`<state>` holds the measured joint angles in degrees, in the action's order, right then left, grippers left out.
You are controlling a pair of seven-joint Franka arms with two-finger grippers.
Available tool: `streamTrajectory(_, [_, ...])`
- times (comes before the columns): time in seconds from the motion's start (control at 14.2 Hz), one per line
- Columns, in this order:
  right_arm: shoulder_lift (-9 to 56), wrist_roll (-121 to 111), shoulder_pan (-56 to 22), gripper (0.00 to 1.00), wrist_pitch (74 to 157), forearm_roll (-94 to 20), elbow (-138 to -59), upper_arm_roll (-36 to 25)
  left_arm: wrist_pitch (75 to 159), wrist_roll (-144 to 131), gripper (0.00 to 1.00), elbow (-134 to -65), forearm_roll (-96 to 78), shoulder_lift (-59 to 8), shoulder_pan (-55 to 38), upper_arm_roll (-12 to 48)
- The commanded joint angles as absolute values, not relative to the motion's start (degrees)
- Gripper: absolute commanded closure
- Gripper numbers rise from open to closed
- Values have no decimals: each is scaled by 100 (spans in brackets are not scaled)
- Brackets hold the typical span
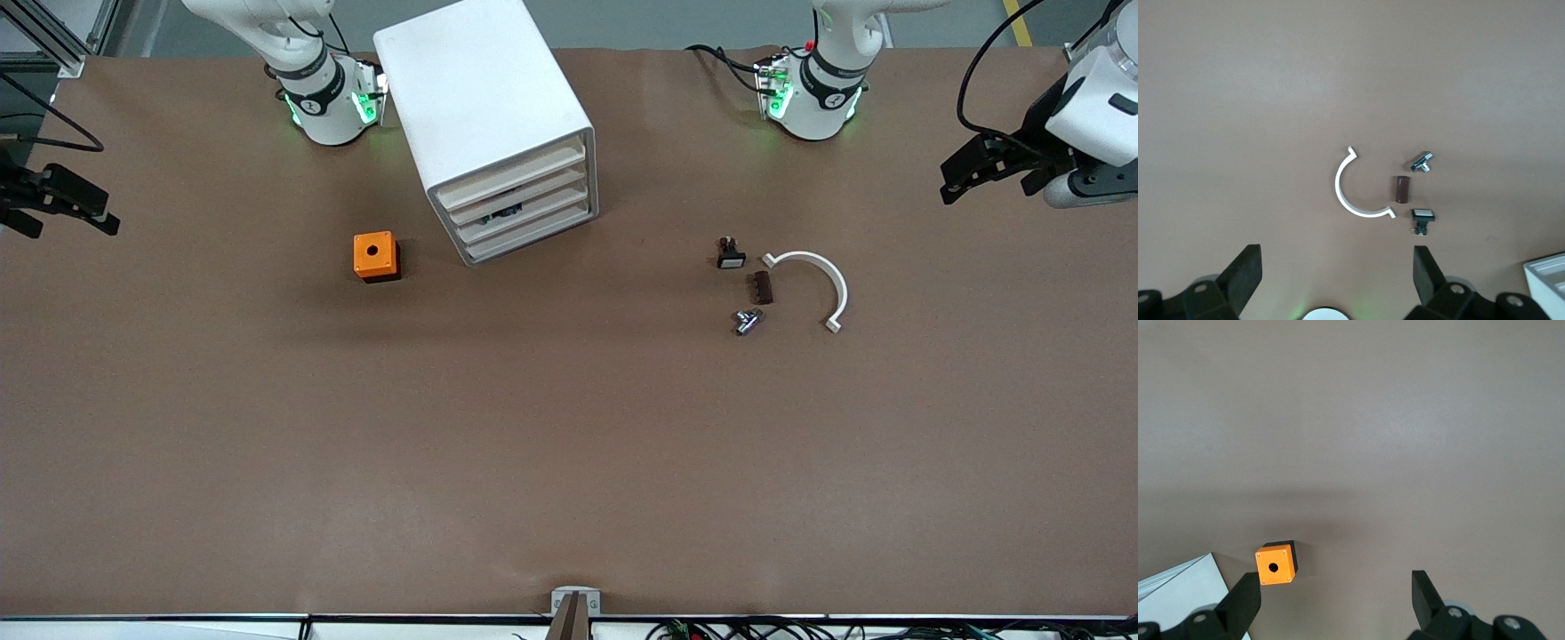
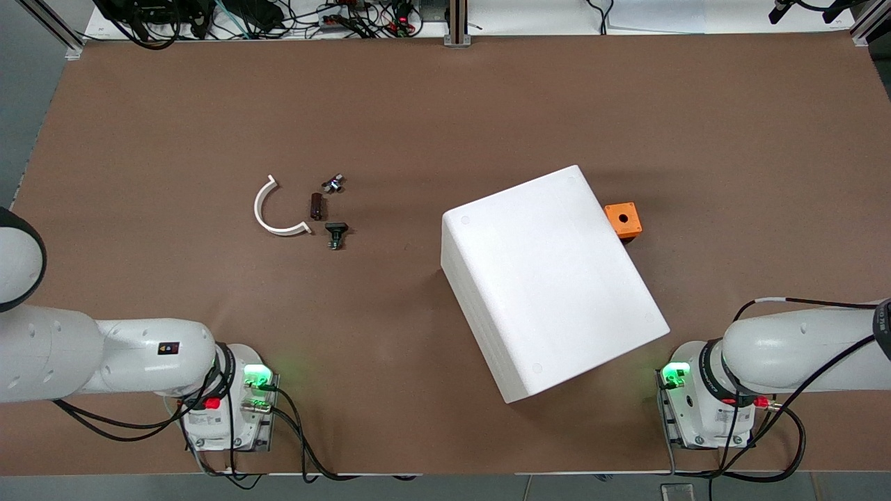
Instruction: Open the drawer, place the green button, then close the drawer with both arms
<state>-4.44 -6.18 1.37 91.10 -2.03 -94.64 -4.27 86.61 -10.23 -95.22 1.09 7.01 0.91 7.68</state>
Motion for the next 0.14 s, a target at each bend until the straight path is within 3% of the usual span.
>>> streamTrajectory(0.0, [-563, -562, 202, 0, 9114, -238, -9510, -378, 8517, -809, 0, -9378, 264, 650, 158, 835])
streamTrajectory(0.07, [-563, -562, 202, 0, 9123, -220, -9510, -369, 8508, -809, 0, -9378, 255, 650, 158, 835])
